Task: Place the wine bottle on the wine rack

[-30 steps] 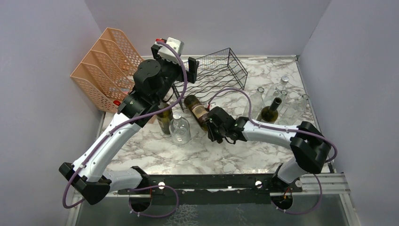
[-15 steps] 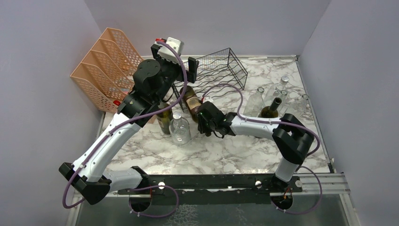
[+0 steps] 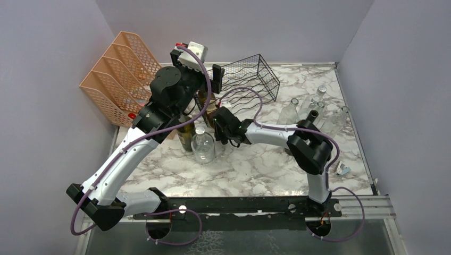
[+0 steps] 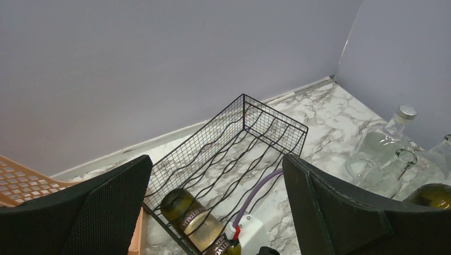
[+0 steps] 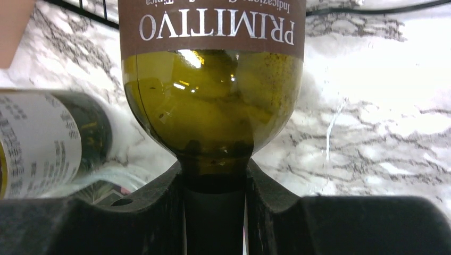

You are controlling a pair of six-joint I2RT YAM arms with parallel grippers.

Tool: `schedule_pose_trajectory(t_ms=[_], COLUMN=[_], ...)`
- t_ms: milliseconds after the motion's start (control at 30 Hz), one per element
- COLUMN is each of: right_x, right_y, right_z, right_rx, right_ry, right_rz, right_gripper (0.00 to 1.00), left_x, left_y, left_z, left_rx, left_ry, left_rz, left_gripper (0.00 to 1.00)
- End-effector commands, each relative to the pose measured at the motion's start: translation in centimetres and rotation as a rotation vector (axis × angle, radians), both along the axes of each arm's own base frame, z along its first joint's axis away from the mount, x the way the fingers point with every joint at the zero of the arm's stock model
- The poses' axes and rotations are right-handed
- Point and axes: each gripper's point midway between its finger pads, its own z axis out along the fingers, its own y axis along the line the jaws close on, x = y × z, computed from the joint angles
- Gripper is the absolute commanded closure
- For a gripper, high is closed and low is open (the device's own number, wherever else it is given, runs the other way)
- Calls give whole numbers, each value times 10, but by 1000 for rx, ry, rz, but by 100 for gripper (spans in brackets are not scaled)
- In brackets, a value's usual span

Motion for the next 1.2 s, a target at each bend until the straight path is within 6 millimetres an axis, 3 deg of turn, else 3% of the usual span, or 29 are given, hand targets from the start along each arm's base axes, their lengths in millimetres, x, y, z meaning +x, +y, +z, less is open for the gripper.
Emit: schedule_pose_trajectory(t_ms=[0,267,667,833,1167], right_x=[45,60,54,54,32], right_y=[25,28,48,46,19], right_z=[42,33,31,43,92], right_rx=[114,102,122,138,164], right_ry=[-136,-112,-64,-68,-100], right_rz=[-49,-50,62,45,50], right_gripper=[90,78,55,43,41], left_x=[-7,-11,-14,-15,-26], left_y=[6,8,11,12,19], left_z=[19,19,17,19,25], left_rx=[-21,-24,-28,-24,-33], left_ry=[-34,-31,-9,5,0], left_rz=[-5,-7,-1,0,-5], left_gripper=[1,1,1,1,1])
